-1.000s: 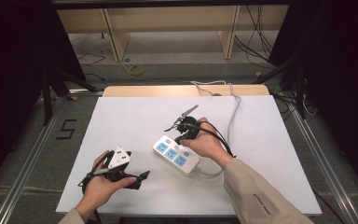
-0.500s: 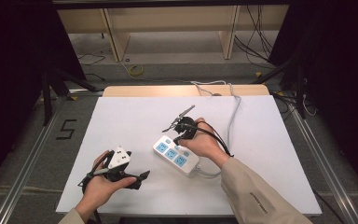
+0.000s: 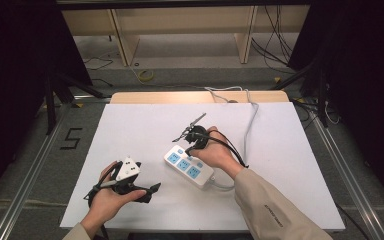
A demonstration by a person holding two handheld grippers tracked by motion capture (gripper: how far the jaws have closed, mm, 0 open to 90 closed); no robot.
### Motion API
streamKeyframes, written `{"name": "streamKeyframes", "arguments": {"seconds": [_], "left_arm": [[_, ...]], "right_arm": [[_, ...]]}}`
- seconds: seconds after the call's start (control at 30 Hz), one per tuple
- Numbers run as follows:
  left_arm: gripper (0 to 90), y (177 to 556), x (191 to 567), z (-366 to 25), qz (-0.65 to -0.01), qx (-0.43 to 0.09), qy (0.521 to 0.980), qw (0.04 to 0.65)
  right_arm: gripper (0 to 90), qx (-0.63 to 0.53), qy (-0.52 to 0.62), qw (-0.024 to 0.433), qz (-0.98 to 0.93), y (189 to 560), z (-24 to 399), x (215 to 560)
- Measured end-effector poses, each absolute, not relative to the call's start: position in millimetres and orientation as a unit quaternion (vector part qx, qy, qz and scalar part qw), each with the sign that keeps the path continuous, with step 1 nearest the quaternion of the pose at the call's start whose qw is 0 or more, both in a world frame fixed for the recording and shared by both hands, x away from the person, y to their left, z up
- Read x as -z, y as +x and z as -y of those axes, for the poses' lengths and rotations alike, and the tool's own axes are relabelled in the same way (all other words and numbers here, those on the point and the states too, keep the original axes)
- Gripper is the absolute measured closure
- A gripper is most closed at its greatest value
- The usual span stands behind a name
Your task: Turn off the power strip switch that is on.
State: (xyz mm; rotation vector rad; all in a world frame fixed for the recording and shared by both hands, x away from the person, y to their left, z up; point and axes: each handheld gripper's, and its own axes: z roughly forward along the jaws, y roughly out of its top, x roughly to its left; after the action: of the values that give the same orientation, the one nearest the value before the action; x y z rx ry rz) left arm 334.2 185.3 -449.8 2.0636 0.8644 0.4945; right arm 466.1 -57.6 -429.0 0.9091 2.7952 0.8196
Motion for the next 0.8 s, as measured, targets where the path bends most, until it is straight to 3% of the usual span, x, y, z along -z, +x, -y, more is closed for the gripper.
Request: {"name": "streamKeyframes", "arguments": {"seconds": [0.8], "left_arm": [[4.5, 334.5, 449.9, -185.5, -0.343, -0.196, 0.821, 0.412]], "right_arm": [[90.0, -0.237, 0.307, 0.029, -0.921, 472.7, 53.2, 439.6]]}}
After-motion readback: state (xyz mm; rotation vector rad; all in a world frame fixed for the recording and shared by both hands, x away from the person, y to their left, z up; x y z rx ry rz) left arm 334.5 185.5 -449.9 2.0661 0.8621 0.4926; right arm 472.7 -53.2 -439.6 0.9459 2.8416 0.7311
